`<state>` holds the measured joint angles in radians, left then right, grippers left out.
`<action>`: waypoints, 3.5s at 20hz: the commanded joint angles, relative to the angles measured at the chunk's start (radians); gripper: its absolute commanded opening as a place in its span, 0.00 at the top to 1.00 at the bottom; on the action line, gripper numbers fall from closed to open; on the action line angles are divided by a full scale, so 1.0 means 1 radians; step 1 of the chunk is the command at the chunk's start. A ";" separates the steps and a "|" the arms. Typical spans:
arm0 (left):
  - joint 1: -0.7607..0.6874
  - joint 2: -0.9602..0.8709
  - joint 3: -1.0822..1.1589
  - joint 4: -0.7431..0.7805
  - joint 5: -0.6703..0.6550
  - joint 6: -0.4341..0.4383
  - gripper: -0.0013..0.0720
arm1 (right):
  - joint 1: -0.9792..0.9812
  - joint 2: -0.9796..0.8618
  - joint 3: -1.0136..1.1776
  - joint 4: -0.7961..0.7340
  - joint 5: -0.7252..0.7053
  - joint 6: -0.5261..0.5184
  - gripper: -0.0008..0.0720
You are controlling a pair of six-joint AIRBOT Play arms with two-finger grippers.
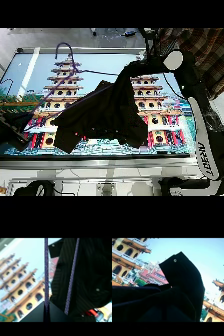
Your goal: Fold the clothes and pants, and hang the long-sleeved shirts on hangers.
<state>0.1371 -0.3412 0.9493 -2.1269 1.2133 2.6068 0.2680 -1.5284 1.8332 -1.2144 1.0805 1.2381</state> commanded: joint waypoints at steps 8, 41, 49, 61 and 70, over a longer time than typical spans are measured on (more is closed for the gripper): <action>-0.003 0.149 0.005 -0.005 0.064 -0.018 0.95 | 0.000 -0.037 -0.001 -0.040 -0.005 0.004 0.94; -0.102 -0.004 -0.373 -0.259 -0.260 0.089 0.95 | 0.092 -0.013 0.094 0.512 0.305 -0.160 0.94; -0.226 -0.002 -0.565 -0.436 -0.497 0.177 0.95 | 0.231 -0.014 0.093 0.257 0.331 -0.179 0.89; -0.230 0.039 -0.592 -0.486 -0.490 0.229 0.95 | 0.102 0.014 0.098 -0.007 0.212 -0.823 0.36; -0.230 0.086 -0.592 -0.494 -0.473 0.229 0.95 | 0.139 -0.075 0.098 0.197 0.216 -0.966 0.35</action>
<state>-0.0929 -0.2604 0.3573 -2.6167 0.7322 2.8349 0.3809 -1.5871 1.9308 -1.0672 1.3067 0.3386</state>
